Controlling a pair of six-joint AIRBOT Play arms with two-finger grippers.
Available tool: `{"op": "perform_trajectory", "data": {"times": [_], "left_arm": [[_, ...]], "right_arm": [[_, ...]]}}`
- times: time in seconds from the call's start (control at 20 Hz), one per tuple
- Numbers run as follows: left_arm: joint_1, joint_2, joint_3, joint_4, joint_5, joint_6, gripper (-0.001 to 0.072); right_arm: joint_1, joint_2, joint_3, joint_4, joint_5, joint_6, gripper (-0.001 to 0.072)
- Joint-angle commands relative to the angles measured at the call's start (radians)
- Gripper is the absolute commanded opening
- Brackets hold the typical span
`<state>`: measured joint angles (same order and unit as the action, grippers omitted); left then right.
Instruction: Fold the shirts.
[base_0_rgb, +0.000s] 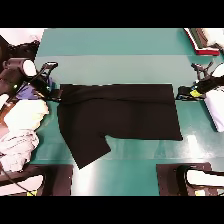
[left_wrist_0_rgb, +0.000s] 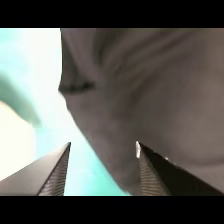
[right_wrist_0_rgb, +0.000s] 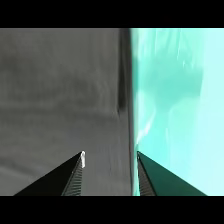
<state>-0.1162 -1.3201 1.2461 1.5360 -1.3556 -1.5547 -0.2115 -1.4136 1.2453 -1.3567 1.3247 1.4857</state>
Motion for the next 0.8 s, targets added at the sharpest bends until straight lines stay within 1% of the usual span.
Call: {"op": "perform_trajectory", "data": {"times": [0.0, 0.15, 0.3, 0.4, 0.5, 0.7, 0.75], "left_arm": [[0.000, 0.171, -0.156, -0.027, -0.032, -0.123, 0.0492], [-0.001, 0.360, -0.407, -0.145, 0.010, -0.204, 0.0492], [0.000, 0.497, -0.597, -0.162, 0.002, -0.272, 0.0491], [0.000, 0.544, -0.676, -0.216, 0.002, -0.281, 0.0492], [-0.001, 0.552, -0.721, -0.283, 0.005, -0.270, 0.0491], [-0.001, 0.552, -0.779, -0.293, 0.043, -0.271, 0.0492], [0.000, 0.552, -0.793, -0.315, 0.053, -0.271, 0.0492]], "right_arm": [[-0.029, 0.046, 0.016, 0.001, 0.096, -0.003, 0.0388], [-0.016, 0.092, 0.016, 0.002, 0.058, -0.003, 0.0388], [0.019, 0.106, 0.016, 0.002, 0.040, -0.003, 0.0388], [0.047, 0.101, 0.016, 0.002, 0.039, -0.003, 0.0388], [0.073, 0.101, 0.016, 0.002, 0.031, -0.003, 0.0388], [0.092, 0.101, 0.016, 0.003, 0.028, -0.003, 0.0388], [0.092, 0.101, 0.016, 0.002, 0.029, -0.003, 0.0388]]}}
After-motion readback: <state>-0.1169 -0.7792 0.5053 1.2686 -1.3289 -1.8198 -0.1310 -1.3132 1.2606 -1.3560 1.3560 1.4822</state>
